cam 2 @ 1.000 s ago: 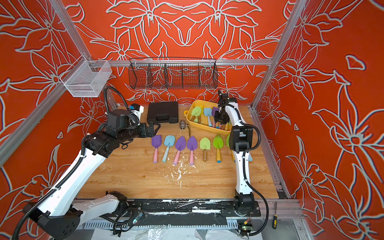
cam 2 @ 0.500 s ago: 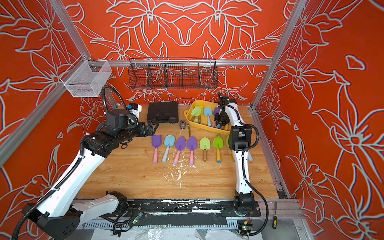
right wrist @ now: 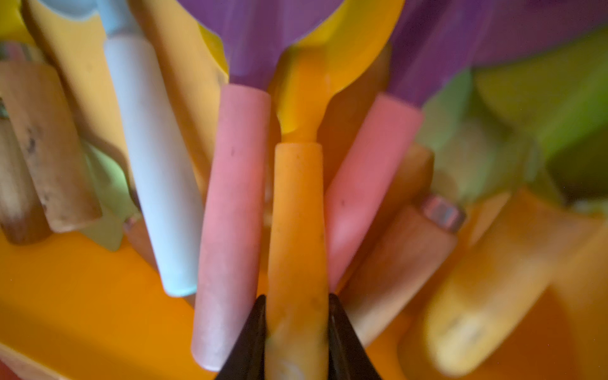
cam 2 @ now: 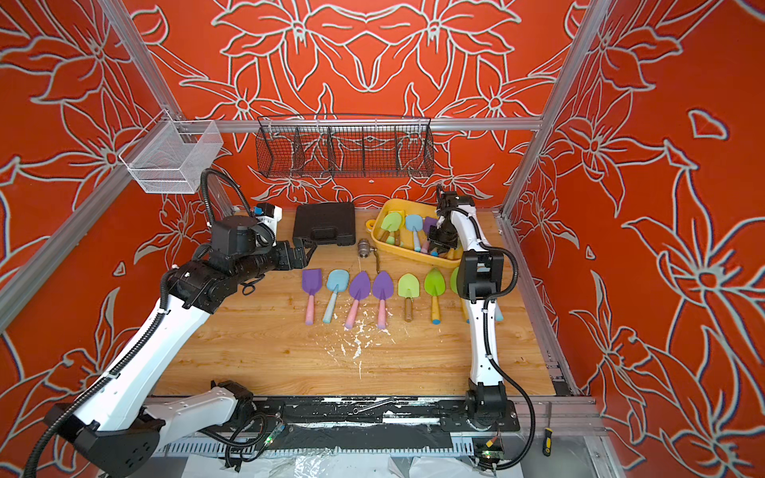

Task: Take the shovel out of the storage box
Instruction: Pick up the shovel from the storage box.

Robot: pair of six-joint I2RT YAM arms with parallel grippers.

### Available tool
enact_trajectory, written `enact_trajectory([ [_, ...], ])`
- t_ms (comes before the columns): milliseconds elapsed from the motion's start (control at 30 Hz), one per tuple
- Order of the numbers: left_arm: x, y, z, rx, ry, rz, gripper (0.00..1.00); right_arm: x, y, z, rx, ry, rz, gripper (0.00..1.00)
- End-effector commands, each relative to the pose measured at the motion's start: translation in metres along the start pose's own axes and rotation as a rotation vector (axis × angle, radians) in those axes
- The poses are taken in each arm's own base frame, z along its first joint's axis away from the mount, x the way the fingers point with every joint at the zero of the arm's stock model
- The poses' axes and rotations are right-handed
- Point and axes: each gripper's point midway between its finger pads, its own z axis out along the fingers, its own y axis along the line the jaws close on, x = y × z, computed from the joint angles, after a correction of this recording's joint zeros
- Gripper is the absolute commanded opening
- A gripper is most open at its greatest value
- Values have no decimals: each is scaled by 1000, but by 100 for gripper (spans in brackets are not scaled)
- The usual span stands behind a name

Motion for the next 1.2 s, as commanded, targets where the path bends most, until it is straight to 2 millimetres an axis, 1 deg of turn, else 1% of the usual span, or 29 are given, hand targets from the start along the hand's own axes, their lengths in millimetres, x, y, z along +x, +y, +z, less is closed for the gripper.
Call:
enact_trajectory([
  [0, -7, -9, 6, 39, -12, -8, 99, 22, 6, -40, -2, 31, -8, 0],
  [233, -8, -16, 18, 74, 2, -21, 100, 31, 12, -65, -34, 25, 21, 0],
  [500, -10, -21, 23, 108, 3, -37, 100, 41, 18, -81, -80, 41, 40, 0],
  [667, -7, -23, 25, 120, 10, -53, 100, 44, 12, -85, -50, 45, 45, 0],
  [767, -5, -23, 26, 126, 13, -61, 100, 43, 2, -86, 54, 13, -4, 0],
  [933, -3, -23, 28, 130, 19, -60, 100, 35, -20, -85, 289, -37, -118, 0],
  [1033, -3, -24, 29, 135, 21, -60, 100, 30, -26, -81, 414, -50, -212, 0],
  [1100, -2, -25, 31, 137, 26, -60, 100, 28, -21, -76, 463, -53, -284, 0],
  [1167, -2, -26, 32, 139, 29, -58, 100, 26, -19, -77, 506, -72, -315, 0],
])
